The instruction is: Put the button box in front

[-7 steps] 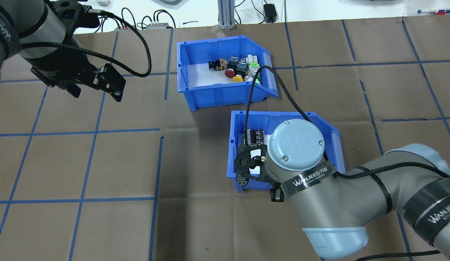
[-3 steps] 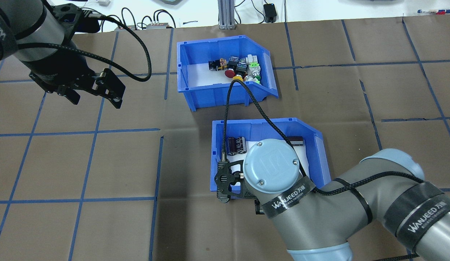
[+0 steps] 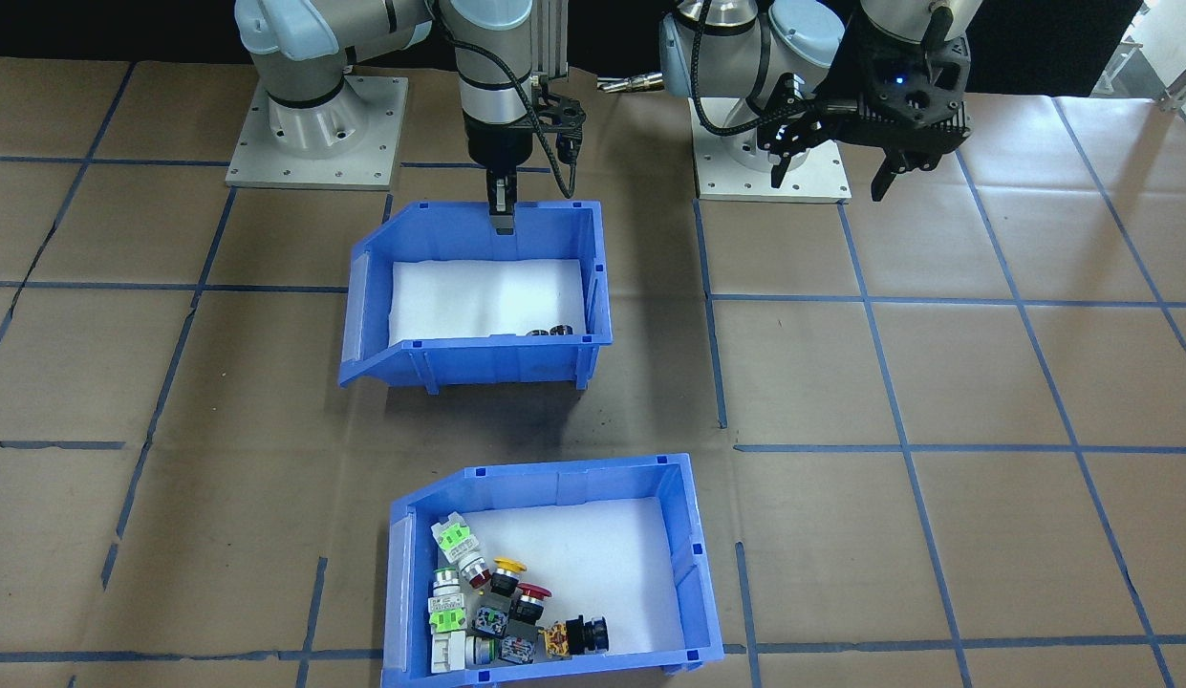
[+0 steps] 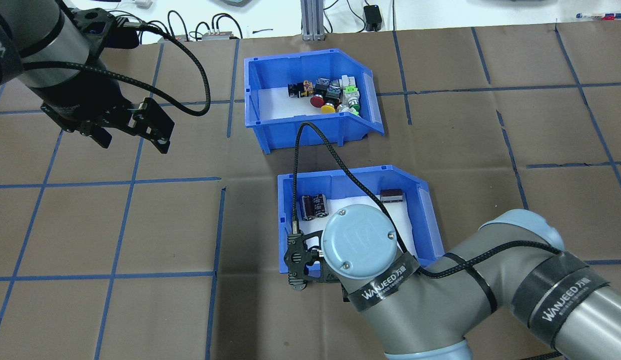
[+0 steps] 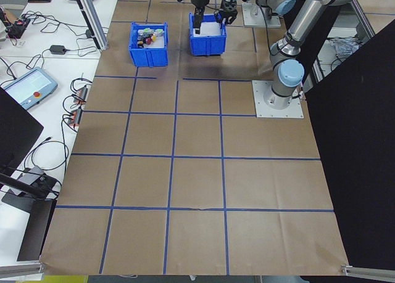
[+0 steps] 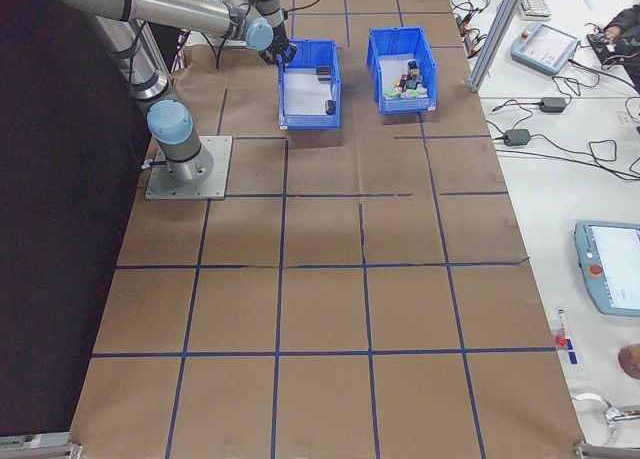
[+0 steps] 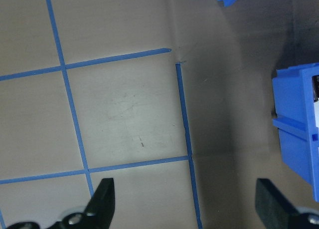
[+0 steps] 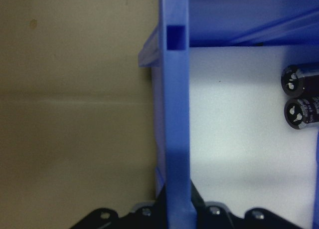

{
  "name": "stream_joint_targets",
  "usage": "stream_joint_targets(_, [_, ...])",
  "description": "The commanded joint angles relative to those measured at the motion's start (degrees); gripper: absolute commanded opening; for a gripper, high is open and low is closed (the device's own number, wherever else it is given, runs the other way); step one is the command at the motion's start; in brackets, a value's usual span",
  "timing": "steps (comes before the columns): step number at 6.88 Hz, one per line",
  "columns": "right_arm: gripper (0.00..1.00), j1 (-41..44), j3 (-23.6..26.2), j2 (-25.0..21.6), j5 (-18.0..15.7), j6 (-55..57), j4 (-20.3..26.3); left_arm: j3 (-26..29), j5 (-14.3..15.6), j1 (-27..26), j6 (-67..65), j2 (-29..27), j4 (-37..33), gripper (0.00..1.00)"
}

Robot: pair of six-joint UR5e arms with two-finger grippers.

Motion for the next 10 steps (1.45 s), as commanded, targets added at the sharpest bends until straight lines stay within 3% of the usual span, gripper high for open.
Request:
stream_joint_targets(1, [0.05,0.6,0.1,1.7,0.1,1.8,-0.9,-0.3,-0.5,0.0,0.1,0.8,-0.1,1.0])
stream_joint_targets(2, [0.27,0.6,0.0,2.1,0.2,4.5,-0.9,-0.6,-0.2,0.0,0.1,1.2,-0.3,1.0])
stream_joint_targets(3, [0.99,0.6,-0.2,2.0,1.2,5.0,-0.9,-0.6,-0.2,0.0,0.1,1.3,-0.3,1.0])
stream_joint_targets(5, [1.0,0.2,-1.2,1.1,0.9,6.9,-0.2,-0.6,-0.2,0.0,0.2,1.3,-0.4,1.0])
stream_joint_targets(8, [1.0,-4.6,-10.3,-1.2,0.9,6.9,13.9,-0.4,-0.2,0.0,0.2,0.9,-0.3,1.0])
stream_joint_targets(10, [1.0,-13.2,-12.8,-3.6,0.8,7.2,14.2,-0.2,-0.2,0.0,0.2,0.4,-0.2,1.0])
